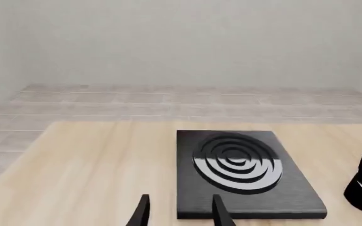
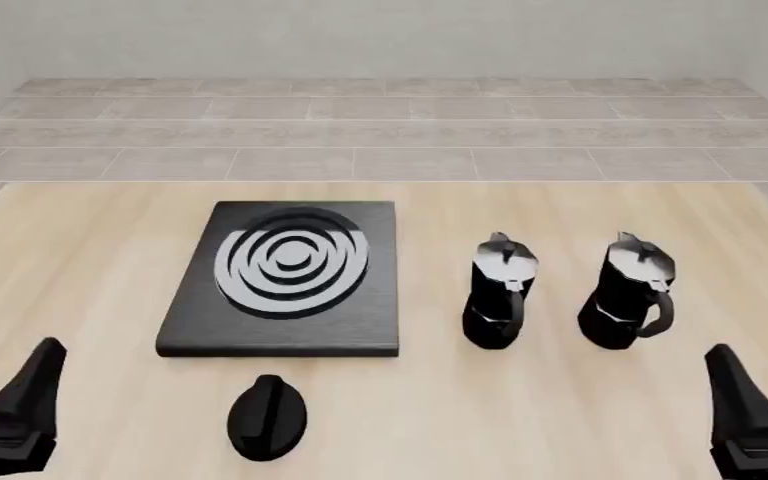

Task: Put both moka pots on the stove.

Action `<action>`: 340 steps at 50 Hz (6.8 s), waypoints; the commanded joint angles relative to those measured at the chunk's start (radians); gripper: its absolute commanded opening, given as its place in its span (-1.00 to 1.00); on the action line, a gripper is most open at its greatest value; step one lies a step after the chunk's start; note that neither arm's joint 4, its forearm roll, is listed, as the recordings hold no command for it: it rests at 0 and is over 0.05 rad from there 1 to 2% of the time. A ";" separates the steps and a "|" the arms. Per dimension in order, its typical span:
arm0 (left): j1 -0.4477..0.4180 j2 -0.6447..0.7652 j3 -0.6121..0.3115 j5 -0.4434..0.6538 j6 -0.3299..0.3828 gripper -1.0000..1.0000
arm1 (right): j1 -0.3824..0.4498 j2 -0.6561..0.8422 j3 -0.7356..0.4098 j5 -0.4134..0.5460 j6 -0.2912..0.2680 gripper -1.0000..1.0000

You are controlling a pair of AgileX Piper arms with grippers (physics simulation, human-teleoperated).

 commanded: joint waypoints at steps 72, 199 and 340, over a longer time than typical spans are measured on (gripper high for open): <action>0.051 -0.056 0.050 -0.056 0.008 1.00 | 0.202 0.718 -0.703 0.446 0.099 1.00; 0.070 -0.056 0.041 -0.068 0.004 1.00 | 0.405 1.384 -0.655 0.091 0.348 1.00; 0.062 -0.056 0.035 -0.067 0.033 1.00 | 0.787 1.859 -1.694 0.306 0.030 -1.00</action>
